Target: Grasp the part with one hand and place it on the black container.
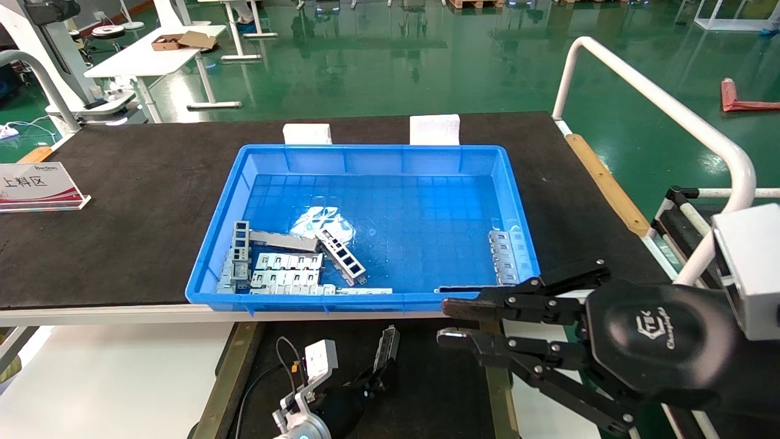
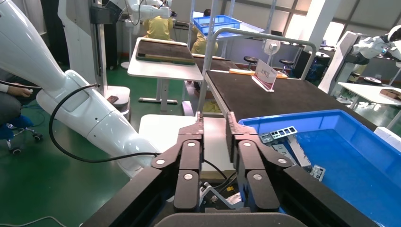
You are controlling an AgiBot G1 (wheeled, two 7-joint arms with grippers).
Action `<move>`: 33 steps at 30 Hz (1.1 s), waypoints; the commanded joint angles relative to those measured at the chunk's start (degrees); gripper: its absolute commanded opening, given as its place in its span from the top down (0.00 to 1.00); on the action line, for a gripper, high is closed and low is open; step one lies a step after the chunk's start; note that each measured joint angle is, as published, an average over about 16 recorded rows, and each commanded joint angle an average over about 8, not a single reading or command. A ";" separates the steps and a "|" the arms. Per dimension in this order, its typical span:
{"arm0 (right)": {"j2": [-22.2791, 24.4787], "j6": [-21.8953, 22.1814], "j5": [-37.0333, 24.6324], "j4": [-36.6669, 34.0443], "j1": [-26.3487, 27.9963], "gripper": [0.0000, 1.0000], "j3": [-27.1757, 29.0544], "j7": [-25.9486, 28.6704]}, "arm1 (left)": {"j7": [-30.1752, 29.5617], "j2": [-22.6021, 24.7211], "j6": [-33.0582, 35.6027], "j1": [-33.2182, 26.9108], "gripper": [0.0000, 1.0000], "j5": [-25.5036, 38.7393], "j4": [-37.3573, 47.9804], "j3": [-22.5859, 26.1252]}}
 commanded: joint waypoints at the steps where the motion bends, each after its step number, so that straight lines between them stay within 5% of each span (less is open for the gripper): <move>1: 0.00 0.00 0.00 0.00 0.00 0.00 0.00 0.00 | -0.09 -0.08 -0.28 0.05 0.00 -0.06 -0.19 0.35; 17: 0.01 0.01 0.02 0.00 0.01 0.00 -0.02 -0.01 | 1.73 -8.98 1.24 0.83 0.00 1.76 -12.91 2.28; 33: 0.02 0.02 0.03 0.00 0.01 0.00 -0.05 -0.02 | 10.84 -26.90 18.62 0.94 0.00 4.75 -28.79 0.77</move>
